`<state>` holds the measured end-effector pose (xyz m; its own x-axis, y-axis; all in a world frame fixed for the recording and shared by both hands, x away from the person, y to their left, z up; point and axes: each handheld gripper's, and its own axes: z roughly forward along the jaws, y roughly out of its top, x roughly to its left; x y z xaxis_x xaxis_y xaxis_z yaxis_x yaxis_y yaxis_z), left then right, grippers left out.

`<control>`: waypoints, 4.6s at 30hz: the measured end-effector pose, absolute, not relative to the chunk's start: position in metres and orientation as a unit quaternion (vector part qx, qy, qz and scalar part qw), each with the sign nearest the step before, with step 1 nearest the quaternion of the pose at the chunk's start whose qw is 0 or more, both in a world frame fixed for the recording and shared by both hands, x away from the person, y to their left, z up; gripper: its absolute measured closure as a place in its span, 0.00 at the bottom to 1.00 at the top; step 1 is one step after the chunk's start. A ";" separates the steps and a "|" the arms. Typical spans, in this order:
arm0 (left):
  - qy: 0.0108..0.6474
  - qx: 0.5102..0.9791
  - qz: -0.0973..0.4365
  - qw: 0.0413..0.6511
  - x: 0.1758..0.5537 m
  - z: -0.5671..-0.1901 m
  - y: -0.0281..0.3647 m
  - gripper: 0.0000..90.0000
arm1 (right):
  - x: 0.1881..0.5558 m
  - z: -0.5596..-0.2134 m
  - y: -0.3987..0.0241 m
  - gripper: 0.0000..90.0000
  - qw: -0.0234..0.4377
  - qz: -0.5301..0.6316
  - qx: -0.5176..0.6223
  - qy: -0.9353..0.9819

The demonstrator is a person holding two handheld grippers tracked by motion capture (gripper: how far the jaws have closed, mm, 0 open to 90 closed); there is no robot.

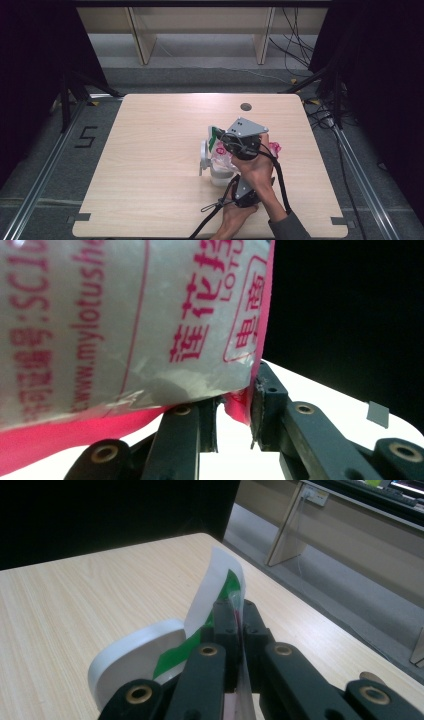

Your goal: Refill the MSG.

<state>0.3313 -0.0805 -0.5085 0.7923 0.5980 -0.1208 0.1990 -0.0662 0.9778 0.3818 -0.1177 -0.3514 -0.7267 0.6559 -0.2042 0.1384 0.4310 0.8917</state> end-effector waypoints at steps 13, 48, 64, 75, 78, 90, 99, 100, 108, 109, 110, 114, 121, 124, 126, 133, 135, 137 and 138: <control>0.298 0.689 0.148 0.644 0.331 -0.507 -0.085 0.84 | 0.383 -0.351 -0.116 1.00 0.266 0.463 0.245 0.809; 0.284 0.688 0.120 0.657 0.331 -0.508 -0.087 0.83 | 0.388 -0.350 -0.111 1.00 0.268 0.453 0.234 0.817; 0.289 0.687 0.126 0.655 0.332 -0.509 -0.086 0.83 | 0.388 -0.351 -0.109 1.00 0.267 0.455 0.237 0.816; 0.289 0.685 0.125 0.657 0.332 -0.508 -0.086 0.84 | 0.387 -0.350 -0.108 1.00 0.271 0.458 0.231 0.815; 0.288 0.688 0.119 0.655 0.332 -0.508 -0.085 0.84 | 0.388 -0.351 -0.106 1.00 0.271 0.454 0.231 0.817; 0.291 0.684 0.123 0.658 0.332 -0.508 -0.085 0.84 | 0.387 -0.349 -0.109 1.00 0.267 0.462 0.234 0.813; 0.290 0.683 0.121 0.659 0.332 -0.507 -0.085 0.84 | 0.386 -0.349 -0.108 1.00 0.258 0.463 0.246 0.811; 0.290 0.683 0.120 0.660 0.332 -0.507 -0.085 0.84 | 0.386 -0.349 -0.108 1.00 0.262 0.463 0.243 0.811; 0.293 0.682 0.124 0.658 0.332 -0.508 -0.085 0.84 | 0.387 -0.350 -0.107 1.00 0.265 0.461 0.232 0.814; 0.293 0.683 0.124 0.658 0.332 -0.508 -0.085 0.84 | 0.387 -0.350 -0.107 1.00 0.267 0.461 0.231 0.814; 0.293 0.683 0.124 0.658 0.332 -0.508 -0.085 0.84 | 0.387 -0.350 -0.108 1.00 0.266 0.461 0.229 0.815; 0.290 0.680 0.120 0.662 0.332 -0.507 -0.084 0.84 | 0.386 -0.348 -0.108 1.00 0.263 0.461 0.230 0.816; 0.292 0.683 0.131 0.657 0.333 -0.508 -0.084 0.84 | 0.387 -0.350 -0.106 1.00 0.268 0.461 0.228 0.815; 0.292 0.682 0.131 0.658 0.333 -0.508 -0.084 0.84 | 0.386 -0.350 -0.106 1.00 0.264 0.464 0.236 0.812; 0.287 0.684 0.128 0.658 0.333 -0.508 -0.083 0.84 | 0.387 -0.351 -0.105 1.00 0.266 0.461 0.229 0.815; 0.280 0.691 0.156 0.648 0.335 -0.508 -0.081 0.84 | 0.387 -0.350 -0.105 1.00 0.267 0.459 0.226 0.817; 0.287 0.682 0.126 0.661 0.333 -0.509 -0.083 0.84 | 0.387 -0.352 -0.104 1.00 0.267 0.456 0.228 0.818; 0.281 0.687 0.155 0.652 0.335 -0.508 -0.080 0.84 | 0.386 -0.351 -0.103 1.00 0.266 0.459 0.230 0.815; 0.292 0.681 0.161 0.651 0.334 -0.508 -0.080 0.84 | 0.385 -0.350 -0.104 1.00 0.266 0.462 0.231 0.814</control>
